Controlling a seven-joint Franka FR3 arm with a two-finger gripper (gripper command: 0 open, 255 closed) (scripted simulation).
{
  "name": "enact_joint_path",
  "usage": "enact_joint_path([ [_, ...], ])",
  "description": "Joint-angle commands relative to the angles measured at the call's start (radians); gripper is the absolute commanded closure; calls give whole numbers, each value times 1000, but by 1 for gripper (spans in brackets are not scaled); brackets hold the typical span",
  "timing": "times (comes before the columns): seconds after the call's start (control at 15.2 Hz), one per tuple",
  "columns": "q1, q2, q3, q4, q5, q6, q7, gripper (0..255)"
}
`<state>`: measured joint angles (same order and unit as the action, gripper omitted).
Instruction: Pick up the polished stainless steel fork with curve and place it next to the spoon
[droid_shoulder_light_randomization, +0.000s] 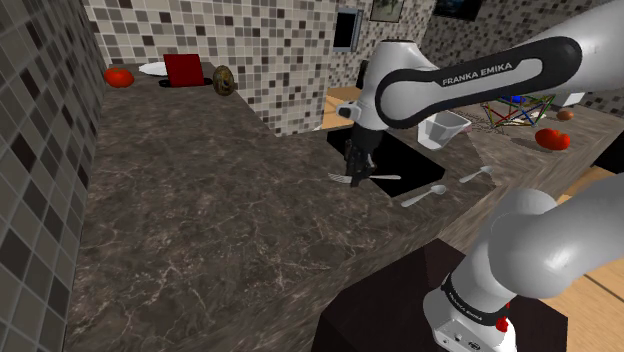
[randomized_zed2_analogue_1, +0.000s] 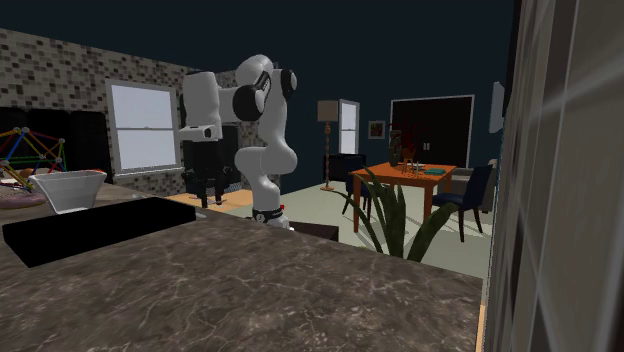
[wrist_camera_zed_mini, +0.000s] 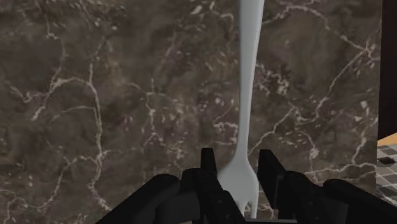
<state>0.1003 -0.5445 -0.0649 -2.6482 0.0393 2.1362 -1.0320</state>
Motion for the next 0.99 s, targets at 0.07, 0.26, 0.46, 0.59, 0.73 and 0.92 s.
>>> enact_joint_path([
  [0.07,-44,-80,-53,-57,-38,-27,-66,255],
  [0.26,-93,-137,-110,-89,-83,-55,-135,255],
  [0.46,-148,-183,-170,-110,-132,-82,-208,255],
  [0.59,-184,-206,-212,-116,-166,-99,-258,255],
  [0.73,-221,-221,-254,-117,-201,-113,-309,255],
  [0.92,-273,-231,-320,-108,-251,-131,-388,255],
])
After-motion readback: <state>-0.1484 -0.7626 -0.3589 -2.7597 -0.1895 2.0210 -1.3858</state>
